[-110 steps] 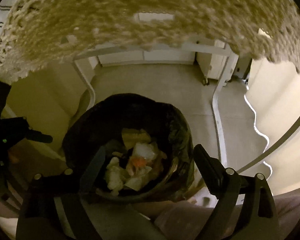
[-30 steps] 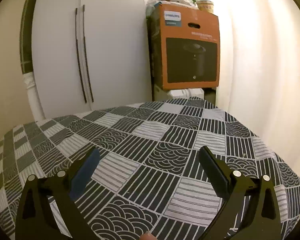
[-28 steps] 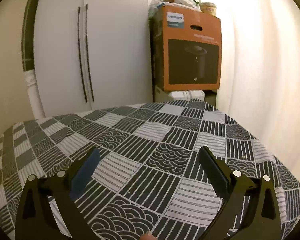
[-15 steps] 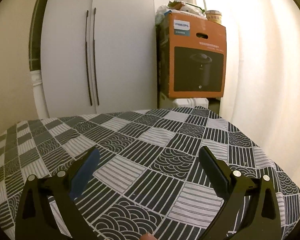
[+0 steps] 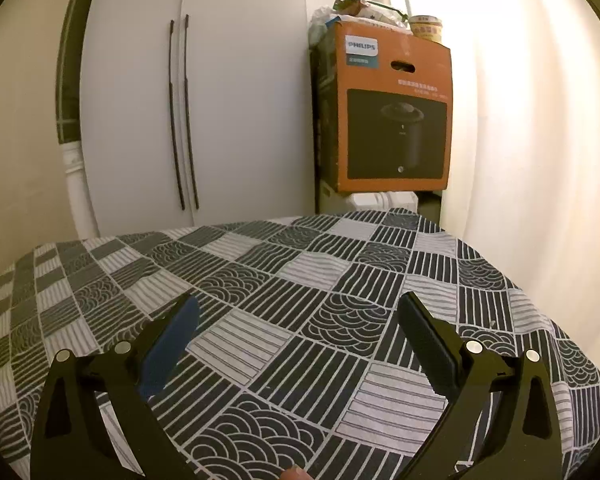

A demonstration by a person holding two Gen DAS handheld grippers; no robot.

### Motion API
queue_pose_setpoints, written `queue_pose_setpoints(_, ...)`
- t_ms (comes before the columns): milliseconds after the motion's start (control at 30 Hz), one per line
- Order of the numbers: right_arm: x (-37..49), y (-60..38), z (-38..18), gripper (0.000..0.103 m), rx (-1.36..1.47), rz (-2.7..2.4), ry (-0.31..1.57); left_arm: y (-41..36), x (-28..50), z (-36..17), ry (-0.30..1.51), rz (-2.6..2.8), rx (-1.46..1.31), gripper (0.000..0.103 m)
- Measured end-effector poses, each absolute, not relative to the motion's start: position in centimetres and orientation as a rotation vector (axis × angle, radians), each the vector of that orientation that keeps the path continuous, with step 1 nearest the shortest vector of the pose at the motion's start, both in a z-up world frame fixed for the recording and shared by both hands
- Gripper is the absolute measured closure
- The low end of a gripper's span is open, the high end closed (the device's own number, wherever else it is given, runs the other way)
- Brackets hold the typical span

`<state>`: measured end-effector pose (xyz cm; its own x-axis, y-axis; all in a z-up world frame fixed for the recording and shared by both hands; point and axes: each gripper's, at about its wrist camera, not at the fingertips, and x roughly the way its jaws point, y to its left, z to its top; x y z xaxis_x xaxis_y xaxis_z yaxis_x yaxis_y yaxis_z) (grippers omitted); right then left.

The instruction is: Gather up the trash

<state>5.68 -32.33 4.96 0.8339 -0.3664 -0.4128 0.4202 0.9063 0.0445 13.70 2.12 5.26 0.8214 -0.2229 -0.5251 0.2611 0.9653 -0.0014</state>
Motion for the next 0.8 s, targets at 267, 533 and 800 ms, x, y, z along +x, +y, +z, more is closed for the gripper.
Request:
queue_pose_setpoints(267, 5.77, -32.36, 4.94, 0.008, 0.137, -0.417, 0.412, 2.06, 13.71, 5.21, 0.552, -0.257, 0.074, 0.006)
queue_pose_setpoints(533, 5.73, -32.13, 4.94, 0.008, 0.124, -0.412, 0.406, 2.08, 13.75, 5.16, 0.554, -0.253, 0.073, 0.006)
queue_pose_setpoints(800, 5.77, -31.93, 4.94, 0.008, 0.111, -0.408, 0.408, 1.98, 13.79, 5.08, 0.562, -0.259, 0.074, 0.006)
